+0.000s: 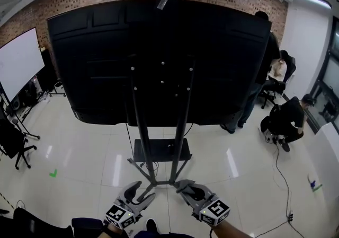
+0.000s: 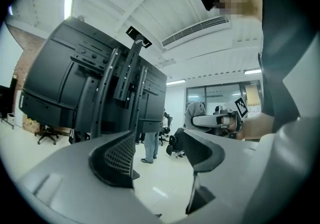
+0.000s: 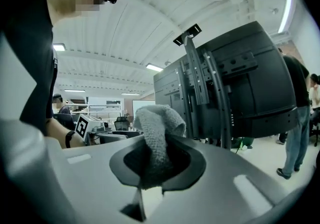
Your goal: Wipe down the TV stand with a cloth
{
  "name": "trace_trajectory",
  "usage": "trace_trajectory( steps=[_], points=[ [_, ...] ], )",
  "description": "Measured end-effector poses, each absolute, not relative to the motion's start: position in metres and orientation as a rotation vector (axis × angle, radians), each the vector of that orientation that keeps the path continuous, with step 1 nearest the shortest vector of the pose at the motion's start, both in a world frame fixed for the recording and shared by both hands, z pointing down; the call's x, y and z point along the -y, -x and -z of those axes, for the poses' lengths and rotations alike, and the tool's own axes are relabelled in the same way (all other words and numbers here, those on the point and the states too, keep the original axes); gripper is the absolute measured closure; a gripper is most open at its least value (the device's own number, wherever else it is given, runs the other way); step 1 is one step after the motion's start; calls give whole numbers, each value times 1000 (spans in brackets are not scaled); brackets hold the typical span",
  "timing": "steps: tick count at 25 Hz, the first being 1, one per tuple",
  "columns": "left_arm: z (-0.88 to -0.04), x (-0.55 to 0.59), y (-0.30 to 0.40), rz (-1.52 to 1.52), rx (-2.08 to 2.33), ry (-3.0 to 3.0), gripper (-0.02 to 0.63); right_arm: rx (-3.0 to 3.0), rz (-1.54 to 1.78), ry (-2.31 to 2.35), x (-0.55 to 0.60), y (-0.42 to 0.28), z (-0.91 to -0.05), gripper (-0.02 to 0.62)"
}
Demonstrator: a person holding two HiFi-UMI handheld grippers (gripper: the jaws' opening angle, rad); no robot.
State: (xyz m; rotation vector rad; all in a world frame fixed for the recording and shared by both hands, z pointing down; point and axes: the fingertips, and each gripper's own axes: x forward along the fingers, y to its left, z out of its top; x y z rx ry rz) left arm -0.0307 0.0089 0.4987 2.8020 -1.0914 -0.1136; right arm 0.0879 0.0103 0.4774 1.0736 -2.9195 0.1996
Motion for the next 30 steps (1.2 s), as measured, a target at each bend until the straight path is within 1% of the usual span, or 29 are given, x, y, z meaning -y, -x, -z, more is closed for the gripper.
trace_trajectory(
  steps=[5, 9, 15, 26, 30],
  points=[
    [-488, -53, 5, 113, 1090, -2788, 281, 2963, -208, -1021, -56, -110, -482, 557],
    [-478, -79, -3, 105, 1103, -2812, 281, 2969, -243, -999, -83, -110, -486, 558],
    [-476, -98, 5, 113, 1085, -2827, 281, 2970, -147, -996, -104, -102, -465, 558],
    [-458, -127, 30, 136, 1026, -2872, 281, 2967, -113, -1021, -128, -65, -449, 558],
    [-459, -130, 37, 137, 1017, -2876, 281, 2962, -118, -1021, -134, -64, -457, 558]
  ],
)
